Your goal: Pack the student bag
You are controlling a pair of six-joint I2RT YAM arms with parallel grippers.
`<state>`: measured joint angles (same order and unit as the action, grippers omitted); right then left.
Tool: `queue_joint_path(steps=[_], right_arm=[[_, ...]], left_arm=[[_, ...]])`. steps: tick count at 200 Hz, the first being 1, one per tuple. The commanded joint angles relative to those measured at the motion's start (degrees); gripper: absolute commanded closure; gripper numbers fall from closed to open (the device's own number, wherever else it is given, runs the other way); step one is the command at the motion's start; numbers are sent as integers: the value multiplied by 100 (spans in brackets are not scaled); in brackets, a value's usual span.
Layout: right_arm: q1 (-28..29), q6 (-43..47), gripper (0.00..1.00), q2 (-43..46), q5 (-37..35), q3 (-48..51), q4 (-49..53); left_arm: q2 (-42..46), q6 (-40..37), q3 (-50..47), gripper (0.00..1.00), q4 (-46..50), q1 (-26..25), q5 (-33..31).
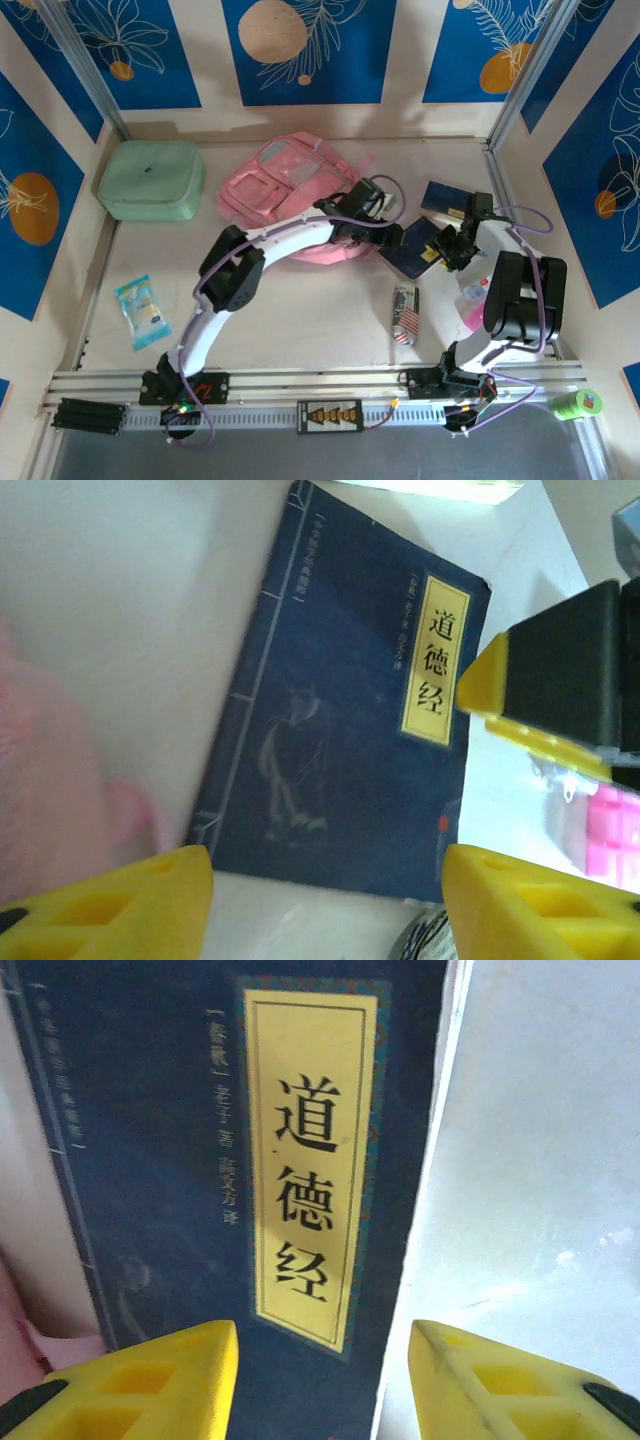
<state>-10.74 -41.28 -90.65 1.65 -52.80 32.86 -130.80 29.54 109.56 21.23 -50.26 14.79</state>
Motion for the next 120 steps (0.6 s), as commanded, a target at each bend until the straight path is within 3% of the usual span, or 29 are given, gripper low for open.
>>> queue_joint_path(steps=[1,42,120], right_arm=[[-33,-122,52,-138,-86,24,199],[-41,-91,53,-360,58,24,133],[147,42,62,-381,186,-166,192]], left_arm=[[-338,-56,349,44,175,-75,-72],[-952,-88,931,59,257,-176,23],[-1588,-229,1312,73,1037,-203,209]])
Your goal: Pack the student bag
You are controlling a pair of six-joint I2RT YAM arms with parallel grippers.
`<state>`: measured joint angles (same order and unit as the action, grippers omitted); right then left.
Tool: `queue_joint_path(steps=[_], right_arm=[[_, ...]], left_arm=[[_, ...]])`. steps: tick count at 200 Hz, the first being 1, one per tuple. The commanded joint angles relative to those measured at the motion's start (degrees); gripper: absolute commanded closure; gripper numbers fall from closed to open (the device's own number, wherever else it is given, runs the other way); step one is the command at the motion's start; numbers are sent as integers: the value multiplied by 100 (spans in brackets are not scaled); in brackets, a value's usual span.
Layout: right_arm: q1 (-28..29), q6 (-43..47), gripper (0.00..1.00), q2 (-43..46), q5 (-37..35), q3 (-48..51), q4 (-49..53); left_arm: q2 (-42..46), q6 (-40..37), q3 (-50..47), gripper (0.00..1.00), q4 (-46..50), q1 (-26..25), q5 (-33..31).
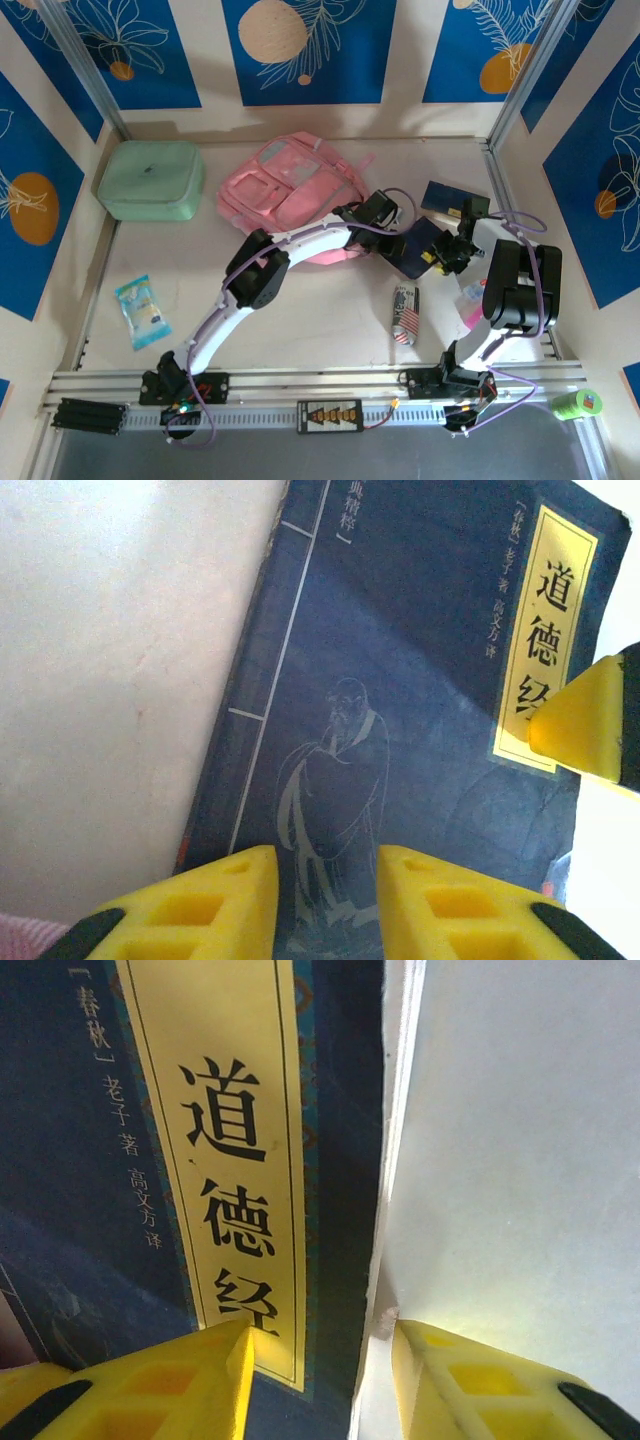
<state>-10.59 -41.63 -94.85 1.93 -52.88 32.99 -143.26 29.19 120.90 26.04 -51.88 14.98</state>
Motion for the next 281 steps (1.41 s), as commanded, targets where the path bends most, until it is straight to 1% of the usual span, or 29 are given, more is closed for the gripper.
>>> queue_joint_path(steps=[1,22,41,51,68,83,122,166,193,208,216,231,248,262,281], right_arm=[[143,81,62,46,162,-159,180],[276,89,62,193,201,-301,304],[367,54,63,340,191,-466,466],[434,50,64,441,74,-555,578],[610,43,65,570,-413,-719,833],[696,32,65,582,-641,-818,977],[784,-4,67,464,-695,-864,1053],[891,-12,79,375,-1054,-882,1228],[862,36,95,431,-978,-805,1127],[857,57,100,465,-896,-761,1028],[842,58,100,499,-865,-727,974],[817,72,100,633,-827,-656,838],[747,144,100,898,-748,-555,641],[656,252,100,1159,-547,-498,460],[506,400,100,1521,-242,-490,284]], left_arm=[[-347,-203,183,74,575,-42,189],[-480,-356,302,79,915,-42,154],[-552,-466,298,82,1131,-42,180],[-590,-497,287,83,1220,-42,189],[-612,-525,225,83,1272,-42,180],[-598,-535,156,83,1255,-46,180],[-528,-515,127,83,1233,-42,190],[-477,-485,127,83,1221,-40,187],[-409,-468,127,83,1158,-33,241],[-342,-455,139,83,1129,-27,258],[-278,-449,158,82,1107,-16,303],[-120,-390,262,77,1112,32,444],[161,-135,505,69,1214,138,864],[522,168,453,63,926,277,1319],[1104,474,132,53,436,482,1513]])
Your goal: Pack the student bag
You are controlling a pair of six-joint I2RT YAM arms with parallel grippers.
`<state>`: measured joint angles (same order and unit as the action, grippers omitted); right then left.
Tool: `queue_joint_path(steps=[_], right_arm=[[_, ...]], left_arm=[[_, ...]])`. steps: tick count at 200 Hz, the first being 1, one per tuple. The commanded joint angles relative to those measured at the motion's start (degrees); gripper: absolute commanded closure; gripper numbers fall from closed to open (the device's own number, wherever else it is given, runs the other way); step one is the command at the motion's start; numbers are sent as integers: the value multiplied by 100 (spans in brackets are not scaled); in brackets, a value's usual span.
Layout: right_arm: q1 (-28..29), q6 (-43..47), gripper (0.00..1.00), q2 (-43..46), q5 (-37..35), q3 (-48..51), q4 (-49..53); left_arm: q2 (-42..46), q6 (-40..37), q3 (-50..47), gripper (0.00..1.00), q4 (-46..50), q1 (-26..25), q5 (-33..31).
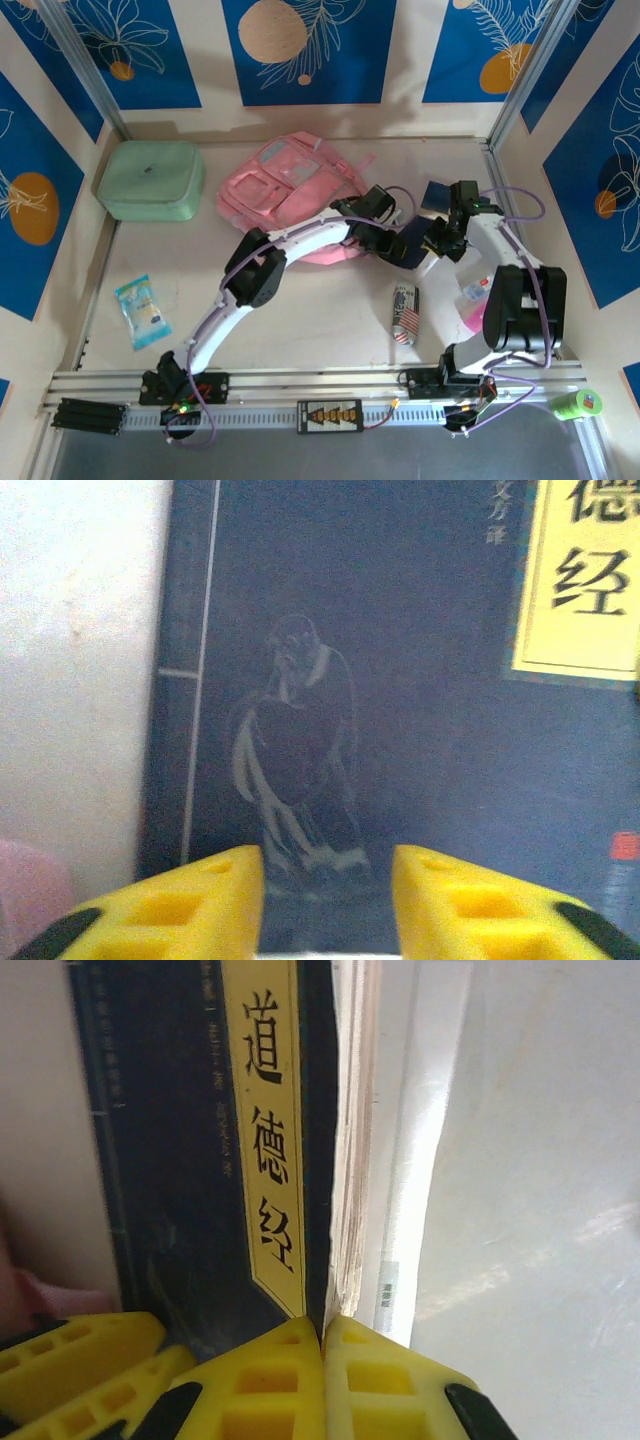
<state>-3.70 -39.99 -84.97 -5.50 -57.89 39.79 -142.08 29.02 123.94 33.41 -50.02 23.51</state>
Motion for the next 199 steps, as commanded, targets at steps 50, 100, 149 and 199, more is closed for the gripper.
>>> queue_joint_path(steps=[50,100,149,199], right_arm=[[-455,651,100,1250,1492,-307,-690],[-333,638,100,1206,3130,-787,-1459],[441,816,100,524,4428,-1157,-1980],[1160,1184,100,-103,5426,-1526,-2098]], left_arm=[[2408,1133,-1955,37,-1621,1142,1009],[3401,1370,-3676,23,-2654,2065,1293],[4094,1528,-4729,0,-3441,2540,1528],[4139,1903,-4910,0,-3968,2673,2098]])
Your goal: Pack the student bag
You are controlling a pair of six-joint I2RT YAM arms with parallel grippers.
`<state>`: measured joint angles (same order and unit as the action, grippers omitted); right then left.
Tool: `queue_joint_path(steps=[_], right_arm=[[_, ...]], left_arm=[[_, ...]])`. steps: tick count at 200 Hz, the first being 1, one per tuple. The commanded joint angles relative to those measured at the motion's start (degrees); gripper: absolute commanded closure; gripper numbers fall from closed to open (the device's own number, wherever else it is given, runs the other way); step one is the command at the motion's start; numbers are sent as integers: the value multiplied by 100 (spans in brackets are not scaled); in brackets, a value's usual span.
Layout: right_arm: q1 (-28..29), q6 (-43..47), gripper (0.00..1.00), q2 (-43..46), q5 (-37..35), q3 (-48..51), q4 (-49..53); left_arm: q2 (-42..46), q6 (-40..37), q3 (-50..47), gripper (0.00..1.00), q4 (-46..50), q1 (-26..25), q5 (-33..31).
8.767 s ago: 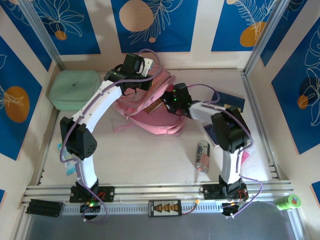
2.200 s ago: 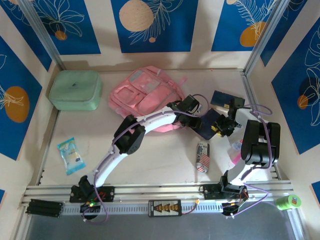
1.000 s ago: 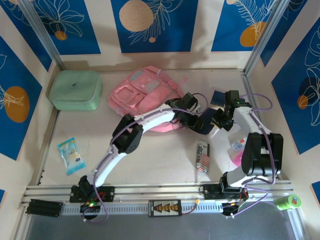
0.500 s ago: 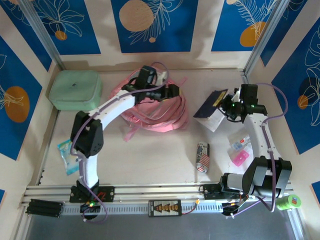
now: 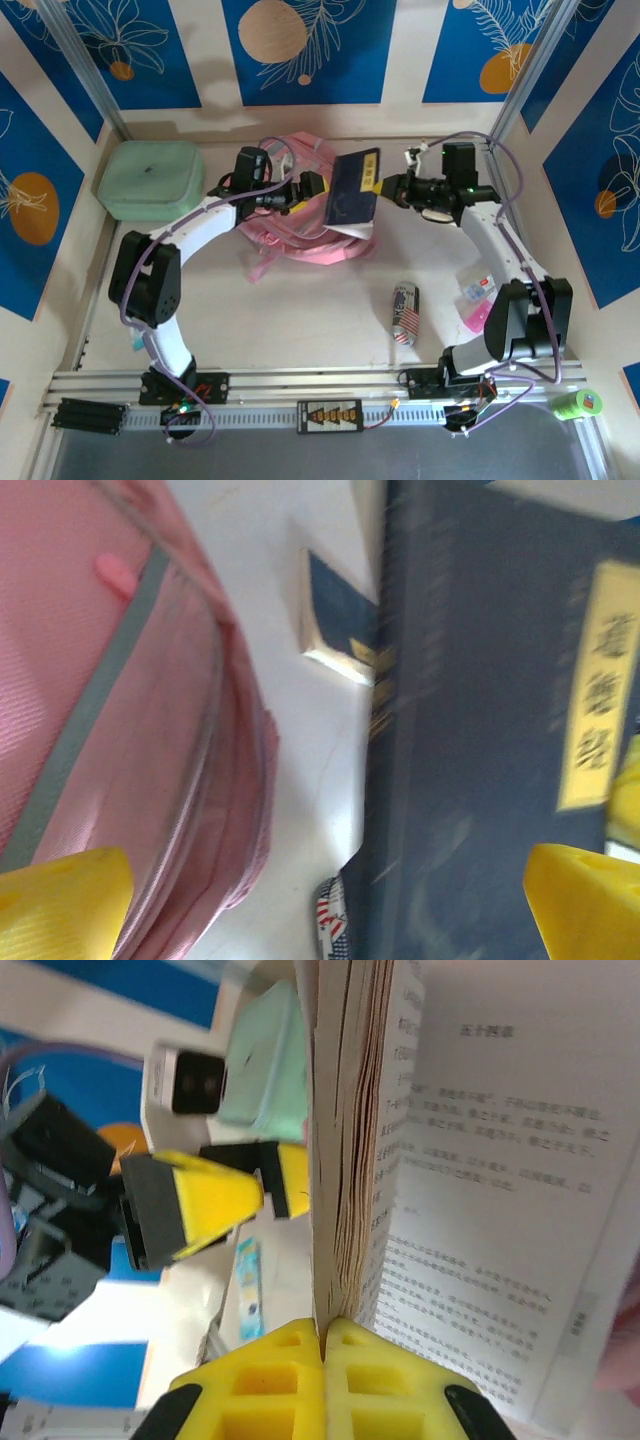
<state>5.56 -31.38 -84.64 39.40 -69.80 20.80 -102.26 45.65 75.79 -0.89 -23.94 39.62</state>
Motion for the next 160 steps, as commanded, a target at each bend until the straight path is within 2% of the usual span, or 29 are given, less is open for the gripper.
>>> queue_joint_path(steps=[1,34,66,123,135,160], right_arm=[[243,328,100,-143,946,-338,-199],[371,336,100,-359,1282,-457,-231],[365,286,100,-417,1322,-443,-305],[292,235,100,-586,1133,-408,-205],[266,199,100,-621,1014,-407,-177],[168,28,100,-734,713,-421,-132]], left_arm=[[160,250,-97,0,-555,65,500],[61,558,-86,8,-972,65,770],[37,747,-95,15,-1174,65,844],[183,637,-81,51,-1103,70,770],[202,608,-82,61,-1032,76,732],[264,226,63,81,-225,117,295]])
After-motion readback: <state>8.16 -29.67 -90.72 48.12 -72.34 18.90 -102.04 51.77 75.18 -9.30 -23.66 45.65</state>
